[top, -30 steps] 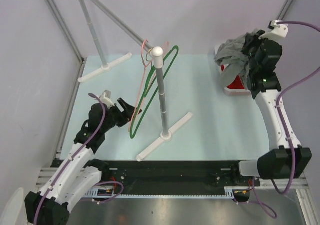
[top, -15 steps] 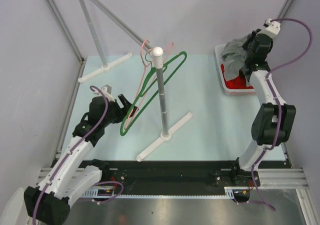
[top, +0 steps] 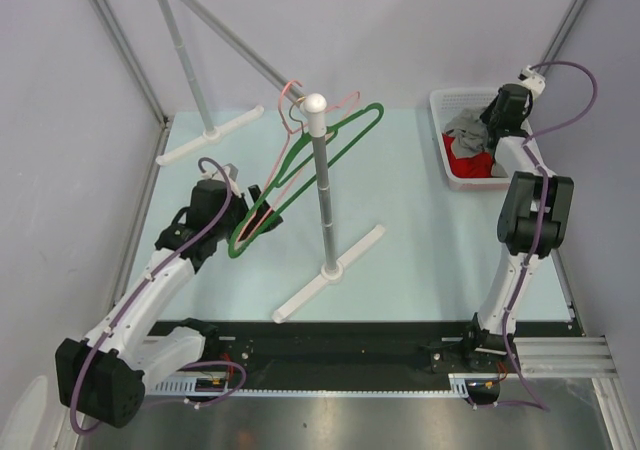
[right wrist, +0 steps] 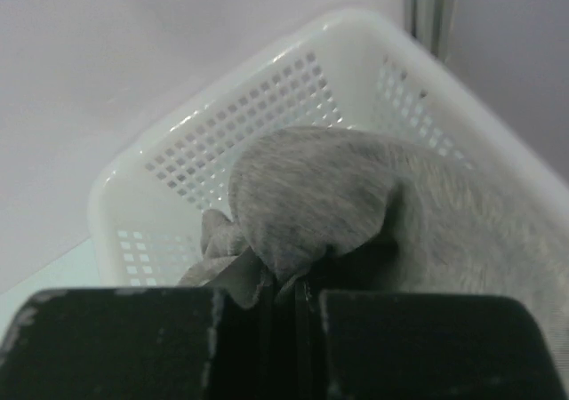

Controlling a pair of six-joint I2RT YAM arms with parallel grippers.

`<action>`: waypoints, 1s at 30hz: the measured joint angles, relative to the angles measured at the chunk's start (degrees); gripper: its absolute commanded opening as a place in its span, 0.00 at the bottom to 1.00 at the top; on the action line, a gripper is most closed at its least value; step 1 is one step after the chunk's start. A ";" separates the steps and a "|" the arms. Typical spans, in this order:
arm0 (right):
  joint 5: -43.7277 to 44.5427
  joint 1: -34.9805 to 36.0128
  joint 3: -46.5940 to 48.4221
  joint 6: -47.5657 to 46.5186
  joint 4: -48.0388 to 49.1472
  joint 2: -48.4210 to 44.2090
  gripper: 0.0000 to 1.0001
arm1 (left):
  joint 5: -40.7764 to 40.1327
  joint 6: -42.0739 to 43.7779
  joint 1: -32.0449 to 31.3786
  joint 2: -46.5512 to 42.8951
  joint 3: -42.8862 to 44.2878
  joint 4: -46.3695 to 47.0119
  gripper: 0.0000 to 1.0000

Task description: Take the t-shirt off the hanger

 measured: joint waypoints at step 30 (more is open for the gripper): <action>-10.12 0.11 31.45 15.76 -28.48 22.99 0.58 | 12.35 1.20 0.00 -0.57 -3.67 4.63 0.89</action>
